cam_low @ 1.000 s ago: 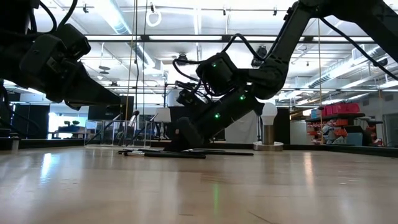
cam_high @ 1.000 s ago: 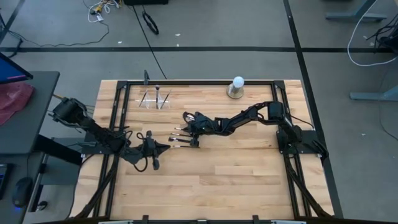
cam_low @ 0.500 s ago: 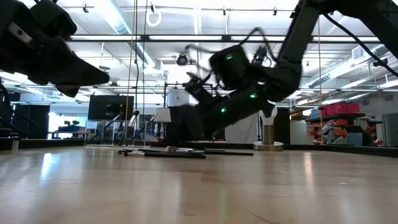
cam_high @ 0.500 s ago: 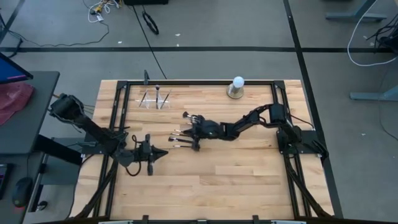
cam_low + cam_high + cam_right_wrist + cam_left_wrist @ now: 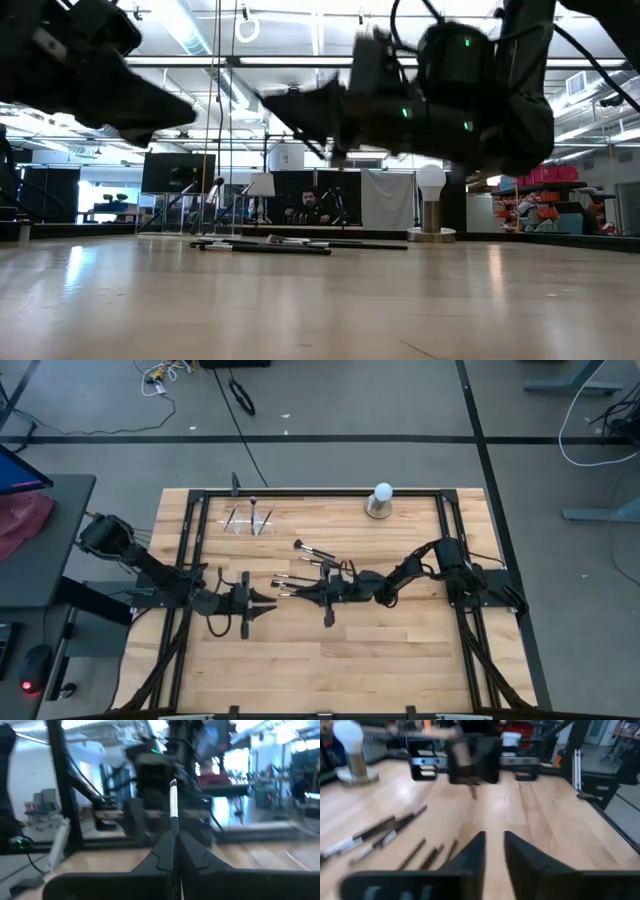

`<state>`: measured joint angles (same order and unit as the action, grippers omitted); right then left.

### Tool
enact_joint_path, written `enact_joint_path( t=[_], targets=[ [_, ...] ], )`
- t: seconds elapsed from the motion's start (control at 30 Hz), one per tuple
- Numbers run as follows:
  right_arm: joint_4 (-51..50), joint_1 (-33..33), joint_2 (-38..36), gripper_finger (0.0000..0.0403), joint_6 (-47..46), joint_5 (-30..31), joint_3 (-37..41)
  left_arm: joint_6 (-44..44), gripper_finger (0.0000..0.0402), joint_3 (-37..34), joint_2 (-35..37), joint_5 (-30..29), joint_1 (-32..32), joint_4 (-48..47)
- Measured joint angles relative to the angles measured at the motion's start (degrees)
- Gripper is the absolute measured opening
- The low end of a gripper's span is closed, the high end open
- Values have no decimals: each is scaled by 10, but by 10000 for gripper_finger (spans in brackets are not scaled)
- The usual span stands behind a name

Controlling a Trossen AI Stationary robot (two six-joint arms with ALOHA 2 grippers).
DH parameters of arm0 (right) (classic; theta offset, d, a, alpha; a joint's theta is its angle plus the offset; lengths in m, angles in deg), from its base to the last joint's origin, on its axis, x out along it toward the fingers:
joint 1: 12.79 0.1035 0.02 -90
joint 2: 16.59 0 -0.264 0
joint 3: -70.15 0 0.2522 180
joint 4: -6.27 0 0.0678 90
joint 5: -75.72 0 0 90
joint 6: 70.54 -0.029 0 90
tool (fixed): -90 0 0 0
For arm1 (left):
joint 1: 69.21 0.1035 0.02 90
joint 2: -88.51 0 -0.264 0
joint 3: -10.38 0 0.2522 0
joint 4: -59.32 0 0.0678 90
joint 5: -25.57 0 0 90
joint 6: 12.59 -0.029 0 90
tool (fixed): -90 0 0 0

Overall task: Put items in baskets/containers
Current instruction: Put the eyeshadow brush into the transparent organizer

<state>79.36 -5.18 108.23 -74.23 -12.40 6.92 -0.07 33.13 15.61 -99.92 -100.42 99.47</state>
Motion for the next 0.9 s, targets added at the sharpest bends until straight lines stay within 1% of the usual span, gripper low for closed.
enact_joint_path(
  t=[0.17, 0.23, 0.3, 0.4, 0.5, 0.77, 0.9],
  targets=[
    [-10, 34, 0, 5, 49, 0, -39, -60, 188, 0, -33, 49, 33, 81],
    [-4, 42, 0, 6, 57, -2, -43, -90, 213, 0, -46, 58, 31, 132],
    [-1, 43, 0, 6, 57, 0, -43, -126, 227, 1, -59, 63, 24, 184],
    [0, 43, 0, 6, 57, 0, -43, -167, 229, 1, -74, 64, 17, 258],
    [1, 43, 0, 6, 56, 0, -44, -186, 219, 2, -86, 62, 18, 287],
    [4, 43, 0, 6, 56, 0, -44, -197, 187, 68, -137, 62, 37, 285],
    [5, 45, 0, 6, 57, 0, -44, -211, 158, 83, -156, 52, 37, 284]
  ],
)
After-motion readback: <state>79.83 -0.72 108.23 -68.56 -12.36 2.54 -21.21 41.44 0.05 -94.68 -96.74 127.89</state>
